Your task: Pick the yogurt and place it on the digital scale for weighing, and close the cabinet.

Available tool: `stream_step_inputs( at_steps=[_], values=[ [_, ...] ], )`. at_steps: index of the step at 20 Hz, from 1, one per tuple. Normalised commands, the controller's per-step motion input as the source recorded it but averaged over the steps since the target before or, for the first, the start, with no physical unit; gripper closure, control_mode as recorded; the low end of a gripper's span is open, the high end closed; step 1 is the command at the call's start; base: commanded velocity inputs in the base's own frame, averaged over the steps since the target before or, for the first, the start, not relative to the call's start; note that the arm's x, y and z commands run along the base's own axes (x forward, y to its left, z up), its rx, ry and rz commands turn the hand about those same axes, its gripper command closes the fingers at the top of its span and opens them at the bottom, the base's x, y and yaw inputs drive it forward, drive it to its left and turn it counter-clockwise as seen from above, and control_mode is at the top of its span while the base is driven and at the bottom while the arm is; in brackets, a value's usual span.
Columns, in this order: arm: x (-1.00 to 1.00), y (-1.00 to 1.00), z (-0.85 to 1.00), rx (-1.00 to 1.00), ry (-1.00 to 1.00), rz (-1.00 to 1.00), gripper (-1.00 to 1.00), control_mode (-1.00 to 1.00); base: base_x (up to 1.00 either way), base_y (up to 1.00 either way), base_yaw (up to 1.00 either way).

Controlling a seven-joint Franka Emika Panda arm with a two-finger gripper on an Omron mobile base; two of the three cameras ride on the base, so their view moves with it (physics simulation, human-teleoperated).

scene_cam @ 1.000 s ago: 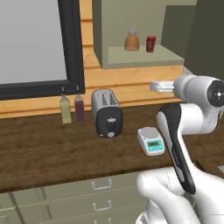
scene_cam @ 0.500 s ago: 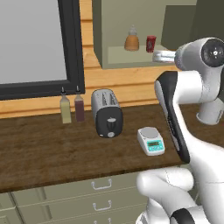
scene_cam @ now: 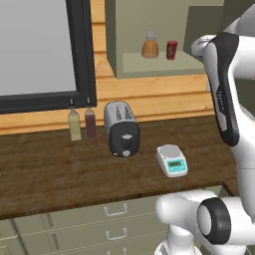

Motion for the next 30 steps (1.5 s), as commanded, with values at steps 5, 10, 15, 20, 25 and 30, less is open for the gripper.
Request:
stream_step_inputs(
  at_steps=[5,10,15,20,25,30],
  values=[
    [0.45,-0.07,-0.35,0.0,0.0,0.18,-1.0,-1.0,0.0,0.0,0.0],
    [0.68,0.0,-0.29,0.0,-0.02,0.12,-1.0,-1.0,0.0,0.0,0.0],
    [0.8,0.0,-0.13,0.0,-0.05,0.04,-1.0,-1.0,0.0,0.0,0.0],
    [0.85,0.0,-0.08,0.0,0.0,0.02,-1.0,-1.0,0.0,0.0,0.0],
    [0.78,0.0,-0.01,0.0,0.0,0.0,-1.0,-1.0,0.0,0.0,0.0],
    [0.62,-0.11,-0.01,0.0,0.0,0.0,-1.0,-1.0,0.0,0.0,0.0]
  ],
)
